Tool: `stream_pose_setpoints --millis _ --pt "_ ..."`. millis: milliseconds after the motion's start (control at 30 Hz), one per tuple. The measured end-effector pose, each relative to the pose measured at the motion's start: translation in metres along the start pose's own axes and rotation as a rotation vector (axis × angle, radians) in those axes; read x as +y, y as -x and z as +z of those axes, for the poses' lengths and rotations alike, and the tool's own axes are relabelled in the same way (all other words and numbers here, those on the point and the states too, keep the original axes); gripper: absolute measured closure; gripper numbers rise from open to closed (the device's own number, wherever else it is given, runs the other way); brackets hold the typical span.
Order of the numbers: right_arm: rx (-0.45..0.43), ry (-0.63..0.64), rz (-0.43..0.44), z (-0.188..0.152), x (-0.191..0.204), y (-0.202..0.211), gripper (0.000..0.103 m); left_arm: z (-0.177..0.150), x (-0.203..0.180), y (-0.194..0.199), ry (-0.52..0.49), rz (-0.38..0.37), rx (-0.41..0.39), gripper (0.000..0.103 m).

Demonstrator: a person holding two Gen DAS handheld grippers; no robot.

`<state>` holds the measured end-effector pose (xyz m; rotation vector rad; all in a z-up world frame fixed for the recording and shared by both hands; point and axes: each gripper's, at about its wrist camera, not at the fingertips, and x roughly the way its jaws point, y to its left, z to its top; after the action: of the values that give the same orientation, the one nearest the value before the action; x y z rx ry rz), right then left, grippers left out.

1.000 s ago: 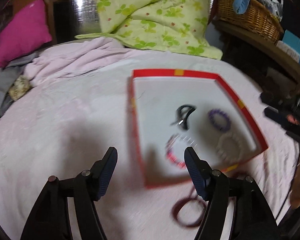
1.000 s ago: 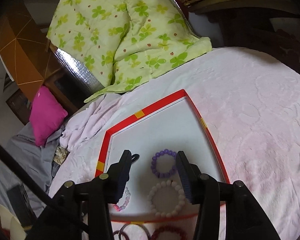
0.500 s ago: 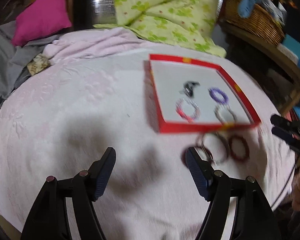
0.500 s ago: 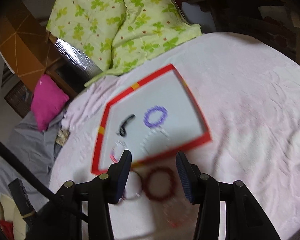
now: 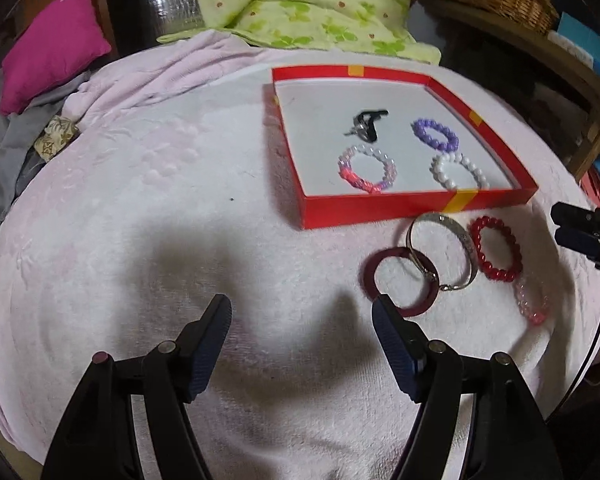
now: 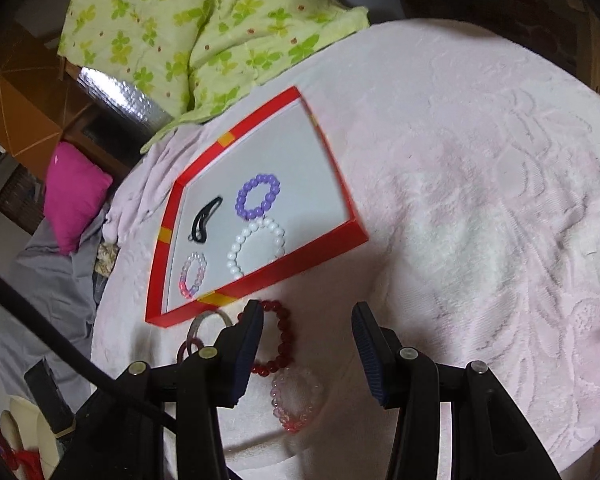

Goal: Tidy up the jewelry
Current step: 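Withdraw both tools from the tray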

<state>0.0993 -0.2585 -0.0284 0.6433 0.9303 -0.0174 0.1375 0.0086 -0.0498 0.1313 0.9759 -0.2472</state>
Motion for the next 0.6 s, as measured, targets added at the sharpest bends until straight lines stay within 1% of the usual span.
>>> stream_pose_setpoints --millis 233,600 --pt "0.044 0.019 0.003 -0.004 0.009 -0.009 0.053 0.0 -0.011 -0.004 -0.042 0.013 0.013 0.029" --pt "0.075 0.028 -0.006 -0.008 0.018 -0.018 0.053 -0.001 -0.011 -0.001 -0.056 0.018 0.023 0.029"
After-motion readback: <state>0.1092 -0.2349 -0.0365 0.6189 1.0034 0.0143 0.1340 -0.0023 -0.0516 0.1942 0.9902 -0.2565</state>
